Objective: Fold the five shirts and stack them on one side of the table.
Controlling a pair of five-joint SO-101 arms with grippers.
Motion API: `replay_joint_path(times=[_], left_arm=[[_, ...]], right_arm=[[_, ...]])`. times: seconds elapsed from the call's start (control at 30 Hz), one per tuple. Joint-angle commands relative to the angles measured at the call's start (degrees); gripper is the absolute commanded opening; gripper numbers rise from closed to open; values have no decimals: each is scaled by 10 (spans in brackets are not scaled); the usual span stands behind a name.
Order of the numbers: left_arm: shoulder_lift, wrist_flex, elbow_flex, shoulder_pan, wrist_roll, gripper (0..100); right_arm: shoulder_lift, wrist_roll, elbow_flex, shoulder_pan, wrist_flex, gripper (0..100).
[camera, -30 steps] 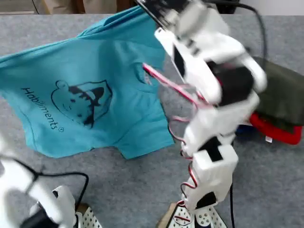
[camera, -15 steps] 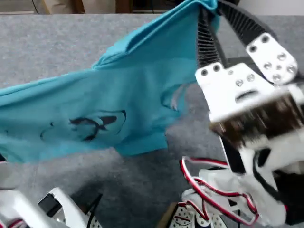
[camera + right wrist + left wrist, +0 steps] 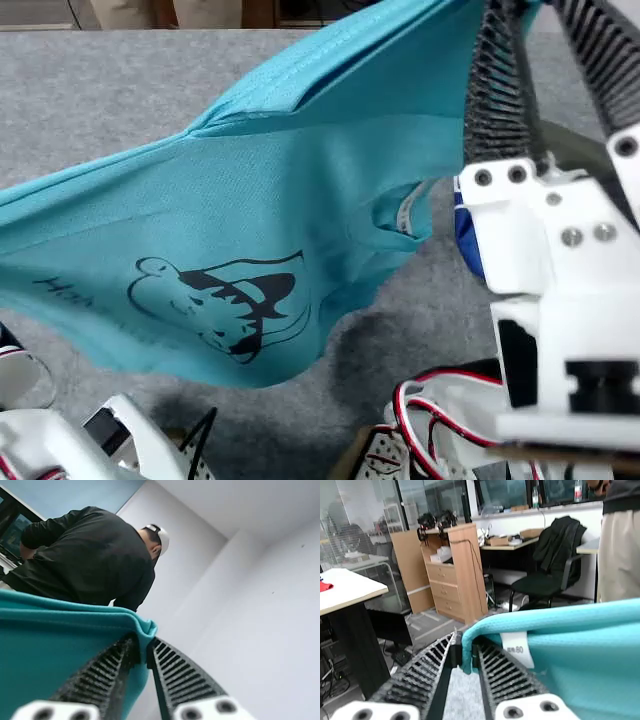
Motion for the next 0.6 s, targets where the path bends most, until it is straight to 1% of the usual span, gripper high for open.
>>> replay_joint_path(times=[0.0, 0.1, 0.33, 0.47, 0.57], left_arm=[[1, 10, -17, -9, -4, 19], [-9, 9, -16, -9, -4, 19], [-93, 10, -10, -9, -4, 19], [-124, 9, 23, -9, -6, 19], [-138, 7, 49, -8, -35, 19]], right_arm=[[-7, 31, -10, 12, -18, 3], [-15, 43, -13, 12, -17, 3], [-53, 47, -7, 12, -17, 3], [-65, 47, -7, 12, -9, 3], [-64, 45, -7, 12, 9, 3]])
